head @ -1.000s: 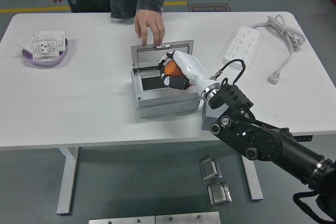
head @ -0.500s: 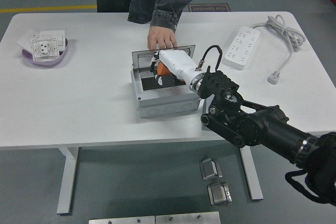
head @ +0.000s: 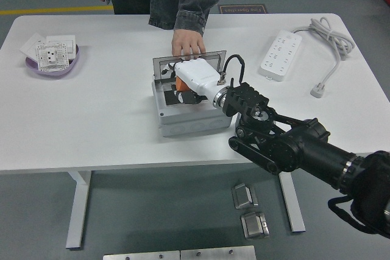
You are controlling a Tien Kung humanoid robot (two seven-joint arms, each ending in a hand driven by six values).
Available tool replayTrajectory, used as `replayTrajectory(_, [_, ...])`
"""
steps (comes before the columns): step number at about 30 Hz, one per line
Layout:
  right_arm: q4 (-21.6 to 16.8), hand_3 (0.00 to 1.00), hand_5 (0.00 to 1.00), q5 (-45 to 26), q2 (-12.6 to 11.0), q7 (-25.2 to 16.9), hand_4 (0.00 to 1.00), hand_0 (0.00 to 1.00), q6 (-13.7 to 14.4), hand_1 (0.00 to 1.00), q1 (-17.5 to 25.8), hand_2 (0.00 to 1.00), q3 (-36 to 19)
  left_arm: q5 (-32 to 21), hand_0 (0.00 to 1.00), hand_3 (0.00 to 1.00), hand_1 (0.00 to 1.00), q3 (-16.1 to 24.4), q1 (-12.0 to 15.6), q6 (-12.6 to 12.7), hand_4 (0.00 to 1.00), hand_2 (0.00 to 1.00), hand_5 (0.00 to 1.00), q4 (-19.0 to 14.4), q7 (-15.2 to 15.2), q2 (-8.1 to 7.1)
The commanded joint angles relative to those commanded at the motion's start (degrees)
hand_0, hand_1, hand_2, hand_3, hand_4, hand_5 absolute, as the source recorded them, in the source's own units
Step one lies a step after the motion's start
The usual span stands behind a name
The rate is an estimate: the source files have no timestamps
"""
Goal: Pick up the cylinder from the cube,place it in the box,flap close box
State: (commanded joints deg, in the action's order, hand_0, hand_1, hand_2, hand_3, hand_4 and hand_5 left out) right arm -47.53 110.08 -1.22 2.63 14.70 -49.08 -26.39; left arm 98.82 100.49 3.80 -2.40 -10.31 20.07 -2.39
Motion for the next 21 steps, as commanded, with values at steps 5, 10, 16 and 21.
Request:
replayTrajectory(5, [0.2, 0.900, 0.160, 0.1, -0.4, -0.1, 0.794, 0.558, 0.0, 0.601, 0.2, 0.700, 0.0, -0.1, 0.712, 0.847, 0.726, -0.2, -0.1, 0.0, 0.570, 0.705, 0.113, 0.0, -0.1, 0.08])
replayTrajectory(10, [0.1, 0.917, 0.259, 0.2, -0.9, -0.4, 0.908, 0.570, 0.4, 0.601, 0.4, 0.698, -0.5, 0.3, 0.712, 0.844, 0.727, 0.1, 0.0, 0.0, 0.566, 0.703, 0.112, 0.0, -0.1, 0.06])
replayTrajectory(16, [-2.8, 0.919, 0.257, -1.7, -2.5, -0.2, 0.919, 0.571, 1.2, 0.588, 1.3, 0.695, -1.5, -0.2, 0.712, 0.844, 0.727, -0.3, 0.1, 0.1, 0.554, 0.698, 0.108, 0.0, -0.2, 0.27])
replayTrajectory(21, [-9.1, 0.908, 0.264, -8.4, -7.2, -0.3, 0.922, 0.557, 1.5, 0.561, 2.2, 0.687, -2.0, 0.0, 0.711, 0.843, 0.727, 0.4, 0.5, 0.1, 0.545, 0.691, 0.111, 0.0, -0.2, 0.58])
